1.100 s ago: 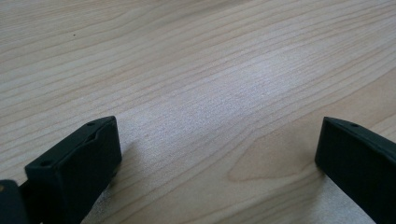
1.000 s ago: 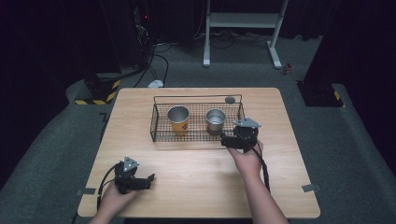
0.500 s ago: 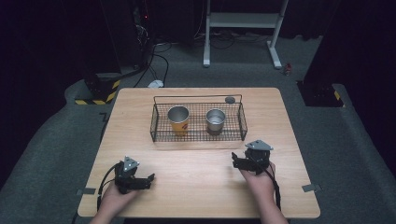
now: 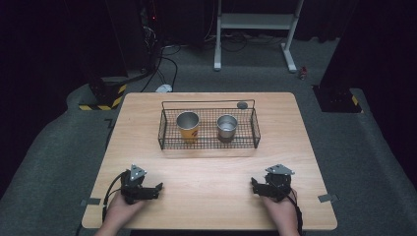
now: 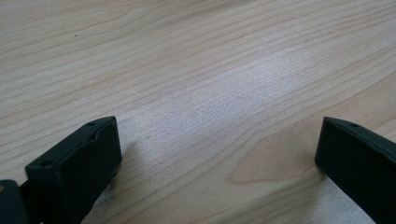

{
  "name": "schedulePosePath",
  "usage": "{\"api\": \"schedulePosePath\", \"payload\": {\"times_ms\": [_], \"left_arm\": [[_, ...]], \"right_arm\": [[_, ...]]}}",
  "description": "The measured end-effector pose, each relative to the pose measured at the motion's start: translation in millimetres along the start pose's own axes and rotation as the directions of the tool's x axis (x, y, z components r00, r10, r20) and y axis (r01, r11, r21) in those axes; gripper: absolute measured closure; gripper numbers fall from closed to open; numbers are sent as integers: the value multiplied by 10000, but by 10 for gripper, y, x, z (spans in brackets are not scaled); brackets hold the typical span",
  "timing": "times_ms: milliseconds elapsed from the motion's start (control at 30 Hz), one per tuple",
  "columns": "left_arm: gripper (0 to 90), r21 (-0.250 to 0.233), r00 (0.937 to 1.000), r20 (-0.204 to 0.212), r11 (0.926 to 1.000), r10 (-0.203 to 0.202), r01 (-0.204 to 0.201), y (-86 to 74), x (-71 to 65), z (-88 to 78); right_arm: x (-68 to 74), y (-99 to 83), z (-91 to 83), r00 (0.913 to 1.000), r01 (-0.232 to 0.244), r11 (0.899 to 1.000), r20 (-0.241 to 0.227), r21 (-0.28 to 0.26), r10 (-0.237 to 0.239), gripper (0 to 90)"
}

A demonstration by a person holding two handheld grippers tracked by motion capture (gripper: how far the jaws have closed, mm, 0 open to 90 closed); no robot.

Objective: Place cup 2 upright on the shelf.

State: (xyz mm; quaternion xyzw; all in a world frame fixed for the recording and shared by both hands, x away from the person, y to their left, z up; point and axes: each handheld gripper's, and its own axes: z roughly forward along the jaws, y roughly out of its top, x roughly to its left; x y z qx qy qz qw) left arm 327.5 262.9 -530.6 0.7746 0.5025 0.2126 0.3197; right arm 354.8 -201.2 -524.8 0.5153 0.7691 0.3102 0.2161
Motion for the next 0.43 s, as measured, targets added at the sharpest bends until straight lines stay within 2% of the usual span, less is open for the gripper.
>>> {"api": "schedulePosePath", "payload": {"times_ms": [433], "left_arm": [[7, -41, 10000, 9, 10000, -86, 86, 0, -5, 4]], "right_arm": [[36, -3, 0, 9999, -17, 10000, 104, -67, 17, 123]]}}
